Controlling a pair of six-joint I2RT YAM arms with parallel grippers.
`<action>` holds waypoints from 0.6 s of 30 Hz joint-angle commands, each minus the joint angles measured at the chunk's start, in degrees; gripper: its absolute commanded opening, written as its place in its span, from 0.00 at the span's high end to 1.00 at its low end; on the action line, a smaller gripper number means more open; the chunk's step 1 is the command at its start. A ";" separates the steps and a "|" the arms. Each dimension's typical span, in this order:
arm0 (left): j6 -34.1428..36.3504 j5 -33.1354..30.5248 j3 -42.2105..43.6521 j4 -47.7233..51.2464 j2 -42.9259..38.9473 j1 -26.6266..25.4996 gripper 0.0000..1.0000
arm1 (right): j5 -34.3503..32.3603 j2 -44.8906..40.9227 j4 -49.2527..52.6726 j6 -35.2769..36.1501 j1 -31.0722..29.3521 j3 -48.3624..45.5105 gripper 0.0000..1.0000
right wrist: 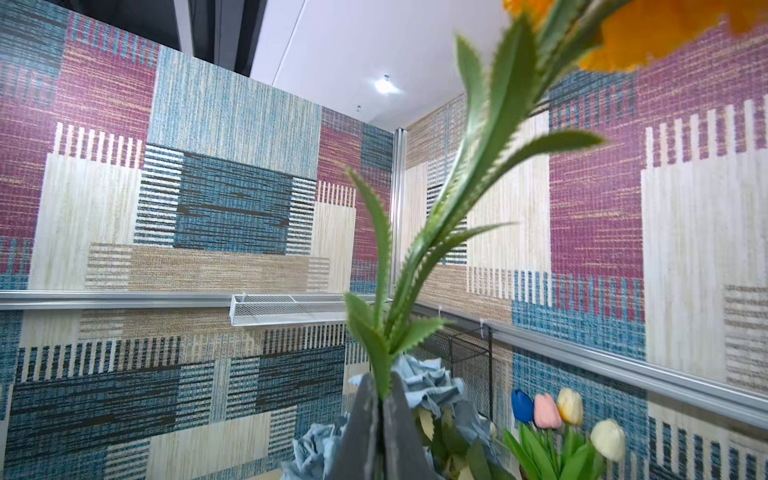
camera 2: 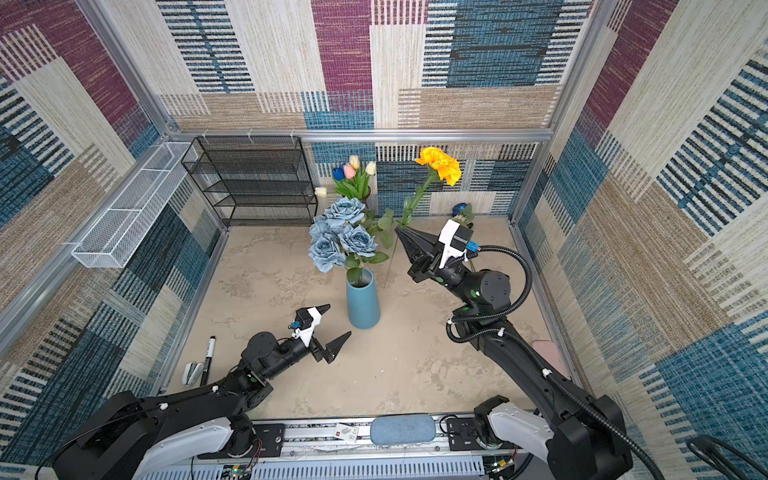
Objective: Arrange the flowers into the vase
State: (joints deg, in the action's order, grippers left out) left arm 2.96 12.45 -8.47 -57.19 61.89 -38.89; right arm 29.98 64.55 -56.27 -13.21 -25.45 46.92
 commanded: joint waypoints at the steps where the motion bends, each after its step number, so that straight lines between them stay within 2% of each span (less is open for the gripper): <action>1: -0.15 0.43 -0.23 -1.37 -0.50 -0.04 0.01 | -0.98 1.89 -4.55 2.39 -1.72 1.67 1.00; 12: 0.11 0.29 -0.23 -1.25 -0.54 -0.04 0.01 | -7.27 7.43 -16.47 4.69 -4.30 -1.91 1.00; 18: 0.35 0.23 -0.17 -0.97 -0.67 -0.04 0.01 | -9.34 11.18 -19.21 4.74 -4.87 -1.96 1.00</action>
State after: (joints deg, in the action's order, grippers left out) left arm 3.01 12.43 -8.47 -57.19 61.43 -38.89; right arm 22.81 74.74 -71.02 -8.69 -30.15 45.21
